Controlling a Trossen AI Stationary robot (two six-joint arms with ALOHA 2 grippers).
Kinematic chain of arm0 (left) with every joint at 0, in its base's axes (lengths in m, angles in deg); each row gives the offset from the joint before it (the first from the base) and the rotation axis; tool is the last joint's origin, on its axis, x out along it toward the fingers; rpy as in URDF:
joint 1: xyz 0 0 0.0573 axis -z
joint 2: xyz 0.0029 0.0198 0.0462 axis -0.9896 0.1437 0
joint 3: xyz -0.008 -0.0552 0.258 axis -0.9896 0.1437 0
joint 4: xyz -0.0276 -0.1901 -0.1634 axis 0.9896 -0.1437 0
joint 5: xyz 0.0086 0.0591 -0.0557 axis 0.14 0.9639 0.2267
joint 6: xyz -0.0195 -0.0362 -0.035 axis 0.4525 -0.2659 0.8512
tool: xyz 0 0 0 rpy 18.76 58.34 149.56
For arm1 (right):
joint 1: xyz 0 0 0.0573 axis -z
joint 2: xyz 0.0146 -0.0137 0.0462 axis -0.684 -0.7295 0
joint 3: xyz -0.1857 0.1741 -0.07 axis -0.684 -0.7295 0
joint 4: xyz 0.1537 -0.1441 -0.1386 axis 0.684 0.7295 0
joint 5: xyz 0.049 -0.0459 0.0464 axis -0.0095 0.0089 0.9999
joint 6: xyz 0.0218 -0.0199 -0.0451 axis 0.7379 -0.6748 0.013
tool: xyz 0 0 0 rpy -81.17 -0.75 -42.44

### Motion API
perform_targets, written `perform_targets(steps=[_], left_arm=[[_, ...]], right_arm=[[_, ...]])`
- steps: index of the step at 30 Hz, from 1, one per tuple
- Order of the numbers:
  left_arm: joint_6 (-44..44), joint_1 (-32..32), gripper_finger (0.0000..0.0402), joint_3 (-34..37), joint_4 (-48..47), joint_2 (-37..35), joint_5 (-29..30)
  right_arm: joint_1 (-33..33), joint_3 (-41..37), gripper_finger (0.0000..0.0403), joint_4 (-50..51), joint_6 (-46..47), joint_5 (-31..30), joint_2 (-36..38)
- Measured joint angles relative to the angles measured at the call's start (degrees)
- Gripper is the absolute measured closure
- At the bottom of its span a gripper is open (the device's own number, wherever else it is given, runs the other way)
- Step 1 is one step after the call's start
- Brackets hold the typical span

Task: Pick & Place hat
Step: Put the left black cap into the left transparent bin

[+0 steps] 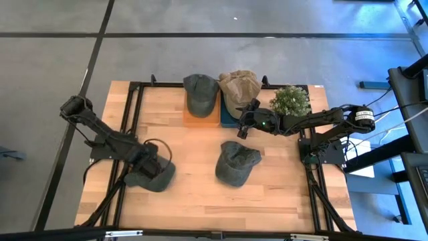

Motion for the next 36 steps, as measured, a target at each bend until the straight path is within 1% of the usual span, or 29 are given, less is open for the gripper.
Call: perform_targets(steps=[4,6,9,12,16,18,20,23,25,27,30,33,36], left_arm=[[9.99,3.99,0.0212,2.94,1.59,0.0,0.22],[12.91,5.1,0.0214,5.15,4.05,0.0,-0.36],[13.02,6.04,0.0214,9.26,10.92,0.02,-0.02],[11.57,5.38,0.0212,13.36,18.76,0.04,0.08],[9.57,3.25,0.021,16.58,24.38,-0.08,-0.26],[6.72,1.74,0.0212,17.05,24.9,-0.14,0.8],[2.31,0.05,0.0213,17.07,24.86,-0.07,3.53],[-7.07,-2.94,0.0214,17.17,26.05,0.01,8.56],[-13.84,-5.37,0.0213,17.31,27.97,0.11,10.75],[-21.83,-7.84,0.0212,17.36,30.04,0.15,10.98],[-32.19,-10.89,0.0211,17.21,32.13,0.15,8.07],[-35.89,-12.58,0.0211,15.8,31.07,-0.27,7.27],[-36.56,-13.33,0.0212,13.83,30.04,-1.23,8.0]], right_arm=[[0.0,0.0,0.016,-0.14,0.02,0.0,0.0],[0.0,0.0,0.016,-0.14,0.02,0.0,0.0],[-0.02,0.0,0.016,-0.14,0.02,0.0,0.0],[0.0,0.0,0.016,-0.14,0.04,0.0,0.0],[0.0,0.0,0.016,-0.18,0.04,0.0,0.0],[-0.01,0.0,0.016,-0.36,0.04,0.0,0.0],[-0.02,0.0,0.016,-0.51,0.04,0.02,0.0],[-0.01,0.0,0.016,-0.51,0.04,0.0,0.0],[-0.01,0.0,0.016,-0.5,0.05,0.0,0.0],[-0.01,0.0,0.016,-0.51,0.06,0.02,0.0],[-0.02,0.0,0.016,-0.51,0.06,0.0,0.0],[0.0,0.0,0.016,-0.49,0.06,0.0,0.0],[0.0,0.0,0.016,-0.51,0.06,0.0,0.0]])
